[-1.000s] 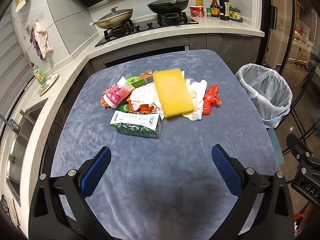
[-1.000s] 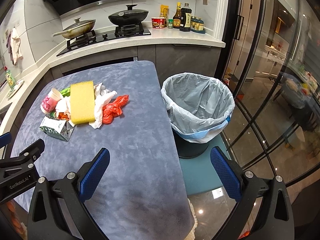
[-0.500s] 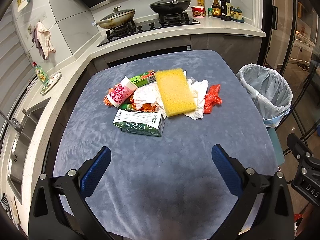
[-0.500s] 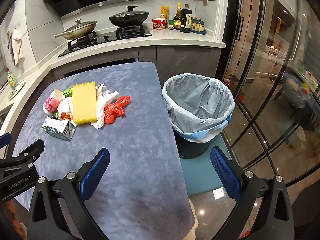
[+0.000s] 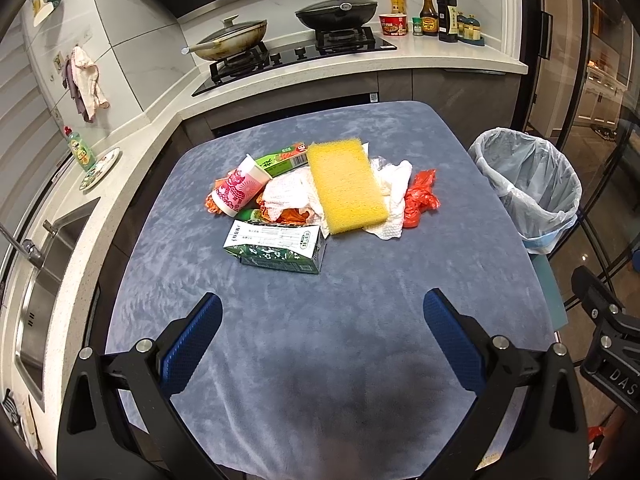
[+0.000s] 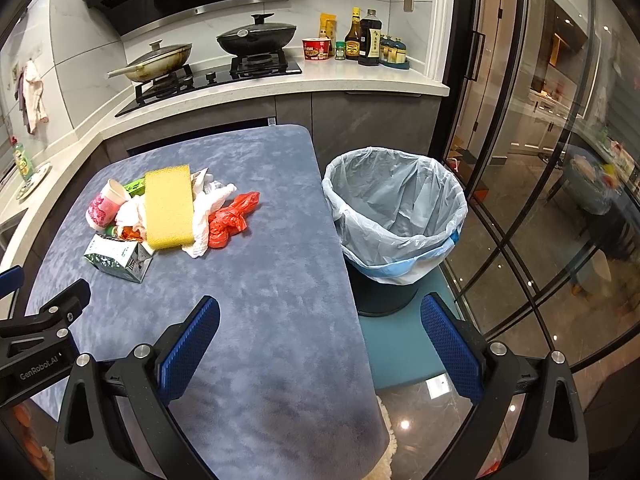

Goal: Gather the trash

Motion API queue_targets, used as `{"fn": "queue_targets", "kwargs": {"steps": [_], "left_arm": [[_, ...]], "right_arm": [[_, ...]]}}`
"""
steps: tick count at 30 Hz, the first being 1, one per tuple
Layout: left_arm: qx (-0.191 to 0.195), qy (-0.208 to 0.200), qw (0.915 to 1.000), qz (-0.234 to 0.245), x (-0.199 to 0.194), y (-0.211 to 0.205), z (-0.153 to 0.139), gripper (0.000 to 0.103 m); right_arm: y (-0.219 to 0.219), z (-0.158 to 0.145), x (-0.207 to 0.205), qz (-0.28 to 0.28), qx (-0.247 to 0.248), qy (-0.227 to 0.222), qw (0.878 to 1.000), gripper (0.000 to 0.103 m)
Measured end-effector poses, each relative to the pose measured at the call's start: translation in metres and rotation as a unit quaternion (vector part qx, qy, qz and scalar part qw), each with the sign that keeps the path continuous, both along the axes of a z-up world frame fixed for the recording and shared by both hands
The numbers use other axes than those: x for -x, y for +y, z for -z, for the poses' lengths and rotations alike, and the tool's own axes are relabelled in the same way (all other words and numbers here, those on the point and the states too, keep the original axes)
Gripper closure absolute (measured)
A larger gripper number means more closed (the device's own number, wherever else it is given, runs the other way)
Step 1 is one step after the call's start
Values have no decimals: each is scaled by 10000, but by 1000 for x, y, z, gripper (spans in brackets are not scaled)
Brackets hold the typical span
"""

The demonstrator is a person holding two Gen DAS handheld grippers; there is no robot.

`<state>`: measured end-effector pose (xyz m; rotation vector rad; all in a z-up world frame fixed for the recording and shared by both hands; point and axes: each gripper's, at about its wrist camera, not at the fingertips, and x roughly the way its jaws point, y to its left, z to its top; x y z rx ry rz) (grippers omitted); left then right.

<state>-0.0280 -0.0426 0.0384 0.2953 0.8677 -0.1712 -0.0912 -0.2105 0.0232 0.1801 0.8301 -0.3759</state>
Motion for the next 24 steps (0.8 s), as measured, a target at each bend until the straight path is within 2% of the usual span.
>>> {"fn": "queue_targets", "kwargs": {"steps": [24], "left_arm": [[-6,-34,10000,37,3,-10,-3,7]], "right_arm": [[-6,-1,3,46,-39,-22,10000,7]]}}
